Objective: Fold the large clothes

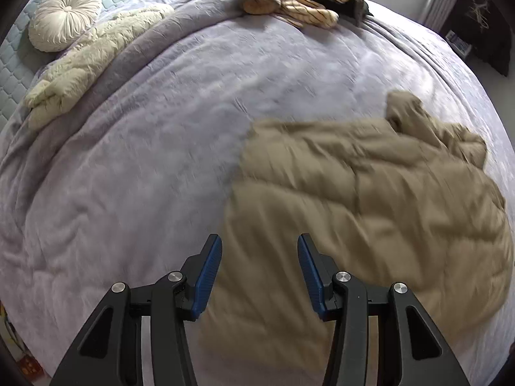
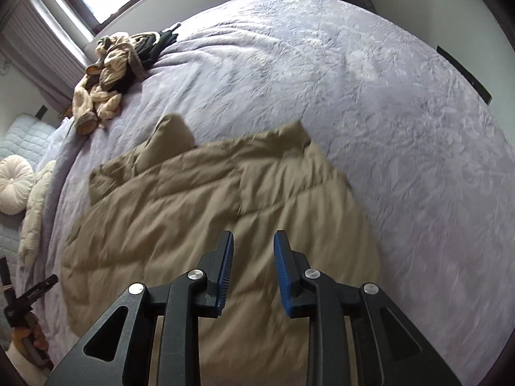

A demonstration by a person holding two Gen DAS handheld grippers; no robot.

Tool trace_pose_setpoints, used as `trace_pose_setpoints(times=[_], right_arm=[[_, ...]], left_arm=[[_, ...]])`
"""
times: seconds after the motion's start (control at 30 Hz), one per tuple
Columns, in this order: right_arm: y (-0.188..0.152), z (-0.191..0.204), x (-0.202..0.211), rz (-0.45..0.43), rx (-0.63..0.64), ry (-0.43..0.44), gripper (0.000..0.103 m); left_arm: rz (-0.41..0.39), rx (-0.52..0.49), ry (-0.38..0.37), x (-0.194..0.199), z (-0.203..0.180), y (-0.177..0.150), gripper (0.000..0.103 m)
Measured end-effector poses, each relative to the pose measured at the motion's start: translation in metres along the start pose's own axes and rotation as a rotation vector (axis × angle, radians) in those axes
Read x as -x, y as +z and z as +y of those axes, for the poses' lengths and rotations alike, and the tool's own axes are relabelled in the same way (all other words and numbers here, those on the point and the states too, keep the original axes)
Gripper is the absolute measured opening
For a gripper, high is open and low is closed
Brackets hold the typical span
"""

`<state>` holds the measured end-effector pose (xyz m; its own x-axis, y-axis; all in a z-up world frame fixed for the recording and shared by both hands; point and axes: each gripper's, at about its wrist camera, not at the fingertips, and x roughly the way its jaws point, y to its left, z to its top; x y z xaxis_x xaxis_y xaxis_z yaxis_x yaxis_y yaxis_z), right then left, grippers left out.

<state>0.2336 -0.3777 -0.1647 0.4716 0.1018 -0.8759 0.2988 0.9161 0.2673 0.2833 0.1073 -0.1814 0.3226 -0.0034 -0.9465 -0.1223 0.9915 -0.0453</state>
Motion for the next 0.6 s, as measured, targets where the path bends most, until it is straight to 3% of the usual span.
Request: trace_pose_setpoints(times=[0.13,0.27,0.3,0.33,0.4,0.6], right_arm=[[-0.030,0.005,0.012,0.039,-0.020,0.035,0.029],[-0.052,0.004,0.019,0.066,-0.050,0.048,0.045],[-0.058,0.004,0.021,0.072,-0.057,0.050,0.045],[-0.063,0.004,0.022,0.080,-0.061,0.054,0.045],[-0.071,0.003,0.024,0.094,-0.066,0.057,0.045],[-0.092,0.000,0.029,0.118,-0.089,0.057,0.054]], left_arm=[[0.023,-0.005,-0.034,0.010,-0.010,-0.024,0.051],[0.036,-0.013,-0.035,0.019,-0.018,-0.041,0.051],[0.044,-0.005,-0.048,0.020,-0.018,-0.046,0.055],[0.055,0.000,-0.058,0.021,-0.018,-0.050,0.078],[0.039,0.003,-0.055,0.025,-0.018,-0.056,0.093],[0.055,-0.009,-0.066,0.028,-0.021,-0.069,0.093]])
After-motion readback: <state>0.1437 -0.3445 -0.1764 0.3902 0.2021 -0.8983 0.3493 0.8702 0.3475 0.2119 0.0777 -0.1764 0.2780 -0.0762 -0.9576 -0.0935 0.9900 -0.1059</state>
